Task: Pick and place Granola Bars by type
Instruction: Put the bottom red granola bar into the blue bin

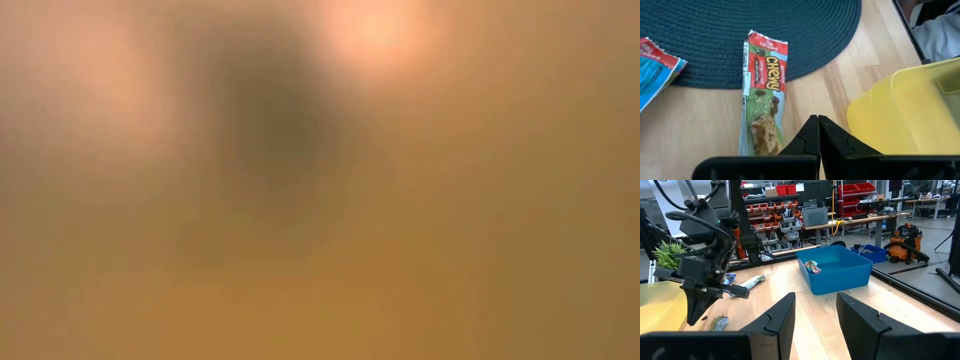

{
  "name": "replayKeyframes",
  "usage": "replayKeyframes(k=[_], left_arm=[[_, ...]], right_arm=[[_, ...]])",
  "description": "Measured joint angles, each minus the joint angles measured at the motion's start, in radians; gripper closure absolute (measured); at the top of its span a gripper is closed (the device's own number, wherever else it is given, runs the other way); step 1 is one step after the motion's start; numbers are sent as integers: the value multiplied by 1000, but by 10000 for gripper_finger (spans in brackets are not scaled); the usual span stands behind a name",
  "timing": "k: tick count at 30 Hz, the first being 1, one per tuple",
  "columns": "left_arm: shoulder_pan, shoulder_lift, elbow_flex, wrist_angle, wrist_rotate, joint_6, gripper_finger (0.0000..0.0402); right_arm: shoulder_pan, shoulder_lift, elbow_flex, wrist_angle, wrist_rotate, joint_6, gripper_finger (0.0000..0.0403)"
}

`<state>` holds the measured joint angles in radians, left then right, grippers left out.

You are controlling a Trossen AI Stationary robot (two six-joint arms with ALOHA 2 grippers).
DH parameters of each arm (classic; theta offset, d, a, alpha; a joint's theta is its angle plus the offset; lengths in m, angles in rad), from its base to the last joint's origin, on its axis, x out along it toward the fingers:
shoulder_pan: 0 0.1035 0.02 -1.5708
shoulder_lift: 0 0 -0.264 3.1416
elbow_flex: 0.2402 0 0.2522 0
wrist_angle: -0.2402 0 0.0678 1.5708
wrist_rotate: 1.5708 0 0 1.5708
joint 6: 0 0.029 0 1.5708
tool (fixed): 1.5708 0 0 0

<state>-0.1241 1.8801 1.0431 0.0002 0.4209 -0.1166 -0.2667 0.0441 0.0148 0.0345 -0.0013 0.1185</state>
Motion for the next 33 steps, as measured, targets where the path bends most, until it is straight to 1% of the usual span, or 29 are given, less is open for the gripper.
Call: replayKeyframes(k=[4,10,12,19,22,25,27,31,33], left_arm=[[1,0,0,0,-6,-20,397],[2,4,0,-1,-114,-18,397],[5,18,0,-3,-133,-18,399],[28,76,2,11,-134,-100,399],[37,77,3,-19,-175,-137,396],[41,63,2,-47,-238,-148,395],[41,57,2,-56,-250,-149,398],[41,38,2,-142,-278,-165,395],[40,21,3,-214,-314,-191,395]], right_arm=[[0,0,0,0,0,0,268],[0,0,0,0,0,0,268],[0,0,0,0,0,0,268],[0,0,0,0,0,0,268],[0,4,0,0,0,0,268],[0,3,0,0,0,0,268],[0,3,0,0,0,0,268],[0,5,0,0,0,0,268],[0,7,0,1,0,0,268]])
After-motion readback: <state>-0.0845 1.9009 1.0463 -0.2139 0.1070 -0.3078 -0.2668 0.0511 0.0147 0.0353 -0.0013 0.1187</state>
